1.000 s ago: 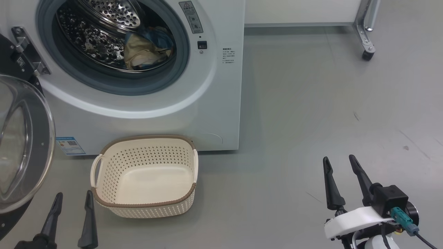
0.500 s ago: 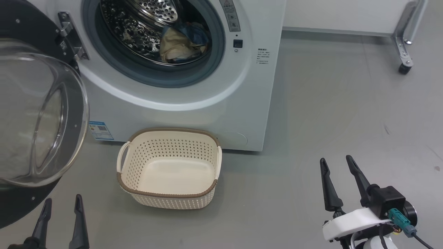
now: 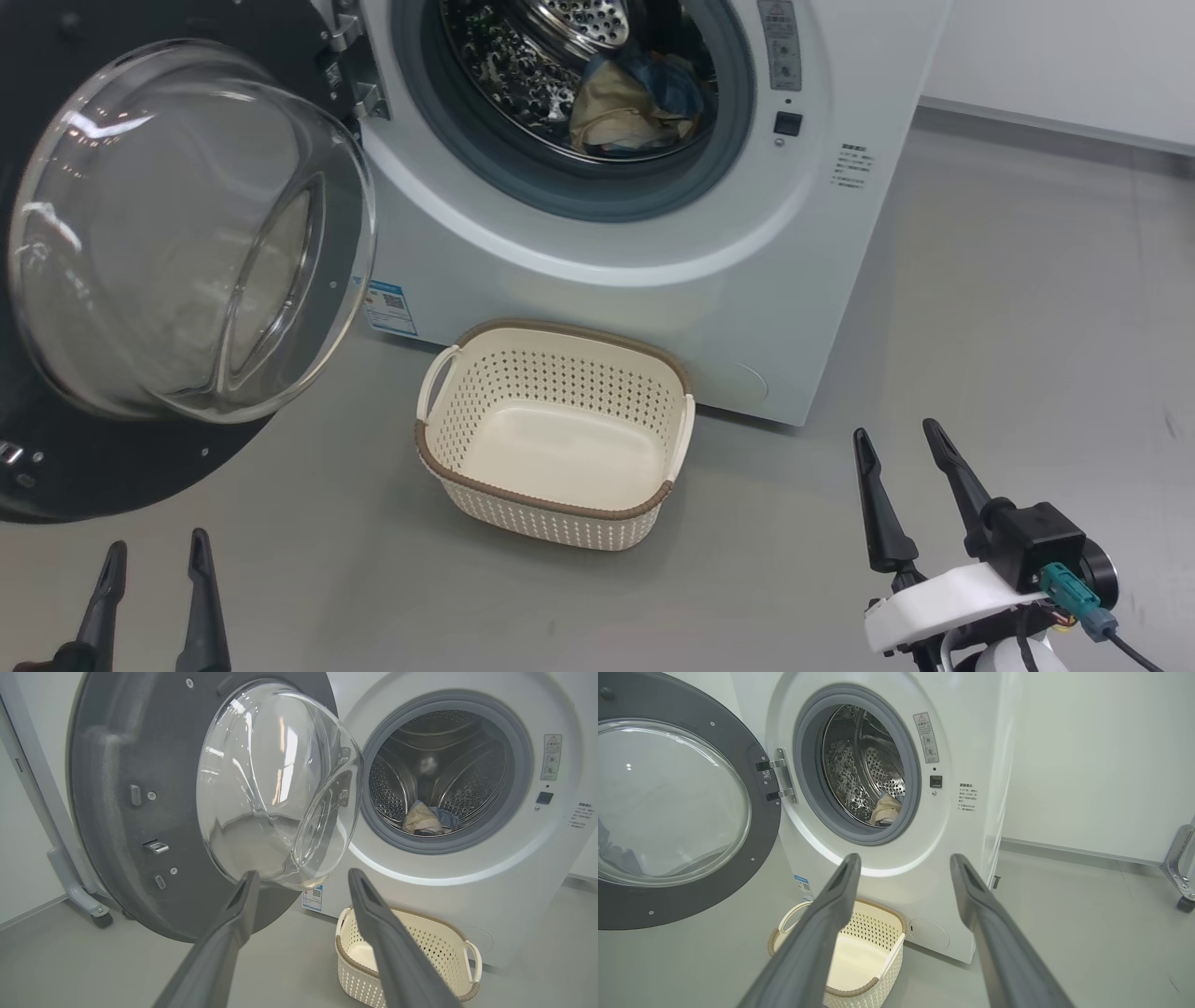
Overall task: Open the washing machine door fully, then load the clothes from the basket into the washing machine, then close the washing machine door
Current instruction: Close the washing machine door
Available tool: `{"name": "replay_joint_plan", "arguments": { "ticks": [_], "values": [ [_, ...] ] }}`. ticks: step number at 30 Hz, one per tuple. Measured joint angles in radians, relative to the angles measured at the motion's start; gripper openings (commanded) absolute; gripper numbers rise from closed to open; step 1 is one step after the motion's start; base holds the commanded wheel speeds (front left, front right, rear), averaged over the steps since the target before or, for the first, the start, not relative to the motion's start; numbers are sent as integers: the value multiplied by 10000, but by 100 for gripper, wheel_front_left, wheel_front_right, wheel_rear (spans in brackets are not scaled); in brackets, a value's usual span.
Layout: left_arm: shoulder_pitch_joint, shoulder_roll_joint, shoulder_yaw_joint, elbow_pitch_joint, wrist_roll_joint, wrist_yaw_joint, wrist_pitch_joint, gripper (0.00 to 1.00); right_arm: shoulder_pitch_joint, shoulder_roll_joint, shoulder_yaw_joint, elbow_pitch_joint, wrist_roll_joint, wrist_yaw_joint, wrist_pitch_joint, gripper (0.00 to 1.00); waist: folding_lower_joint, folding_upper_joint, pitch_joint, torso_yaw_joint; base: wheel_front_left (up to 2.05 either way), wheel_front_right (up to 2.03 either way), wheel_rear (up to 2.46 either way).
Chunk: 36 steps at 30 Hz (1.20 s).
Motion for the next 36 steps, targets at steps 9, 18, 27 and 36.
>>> {"name": "replay_joint_plan", "arguments": {
  "ticks": [9, 18, 27, 36],
  "values": [
    [-17, -8, 130, 167, -290, 270, 0, 100, -8, -2, 182, -8, -86, 10, 0, 100, 0, 0, 2, 1064, 0, 0, 0],
    [-14, -13, 508, -75, -642, 696, -2, 100, -353, -8, 790, 140, -261, 102, 0, 100, 0, 0, 246, 1570, 0, 0, 0],
    [-1, -21, 552, -190, -903, 936, -2, 100, -735, -17, 1049, 401, -324, 180, 0, 100, 0, 0, 415, 1691, 0, 0, 0],
    [31, -25, 464, -301, -988, 951, -2, 100, -877, -23, 1124, 573, -332, 186, 0, 100, 0, 0, 502, 1712, 0, 0, 0]
  ]
}}
